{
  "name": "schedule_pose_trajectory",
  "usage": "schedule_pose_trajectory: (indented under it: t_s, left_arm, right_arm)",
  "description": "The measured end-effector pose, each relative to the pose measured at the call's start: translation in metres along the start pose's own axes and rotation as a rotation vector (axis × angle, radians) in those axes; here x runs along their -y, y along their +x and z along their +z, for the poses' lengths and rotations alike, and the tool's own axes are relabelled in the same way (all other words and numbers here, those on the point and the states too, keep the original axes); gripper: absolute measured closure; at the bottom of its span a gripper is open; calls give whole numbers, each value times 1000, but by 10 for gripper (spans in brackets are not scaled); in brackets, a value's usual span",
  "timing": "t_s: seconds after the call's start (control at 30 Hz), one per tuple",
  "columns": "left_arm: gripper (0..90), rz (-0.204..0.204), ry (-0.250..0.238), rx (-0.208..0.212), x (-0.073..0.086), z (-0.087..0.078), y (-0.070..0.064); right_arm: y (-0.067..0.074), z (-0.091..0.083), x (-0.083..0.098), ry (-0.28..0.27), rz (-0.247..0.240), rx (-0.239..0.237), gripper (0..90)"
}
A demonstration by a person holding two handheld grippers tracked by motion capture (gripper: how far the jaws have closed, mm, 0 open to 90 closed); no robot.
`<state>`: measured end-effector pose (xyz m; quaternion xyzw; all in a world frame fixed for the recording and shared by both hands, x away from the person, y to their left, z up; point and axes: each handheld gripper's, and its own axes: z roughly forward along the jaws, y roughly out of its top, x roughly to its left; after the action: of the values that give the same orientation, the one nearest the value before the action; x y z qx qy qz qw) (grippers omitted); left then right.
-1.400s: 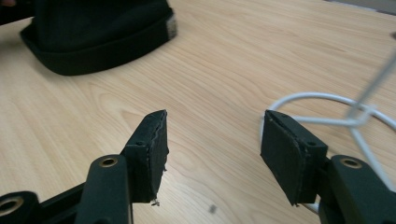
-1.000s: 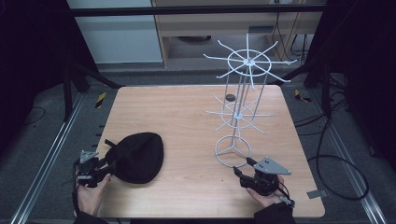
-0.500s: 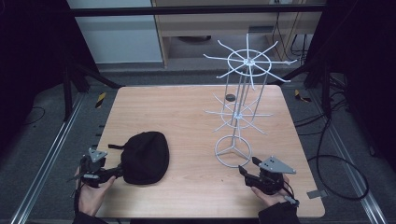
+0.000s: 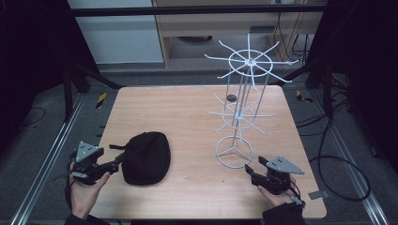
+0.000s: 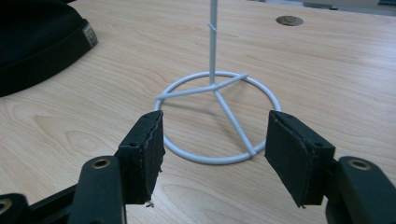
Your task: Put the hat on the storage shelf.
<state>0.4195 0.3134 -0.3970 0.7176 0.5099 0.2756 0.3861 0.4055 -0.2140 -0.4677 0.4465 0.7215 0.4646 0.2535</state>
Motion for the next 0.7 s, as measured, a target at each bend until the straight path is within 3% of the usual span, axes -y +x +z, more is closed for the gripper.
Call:
schedule_pose_trajectory:
  t_s: [0.13,0.33,0.47,0.6,0.7]
  left_arm:
    - [269,40,14,57,-13,9,-14]
    - [340,97,51,86,-29,35,-34]
    - [373,103,83,103,-33,49,-37]
    - [388,127,128,90,-30,59,-38]
    - [404,113,166,90,-25,68,-33]
  right_arm:
    - [-5,-1,1,10,-6,17,382]
    - [-14,-3,2,21,19,25,394]
    - [-18,-4,3,30,26,29,396]
    - [-19,-4,3,39,27,27,398]
    - [-18,-3,3,46,31,20,398]
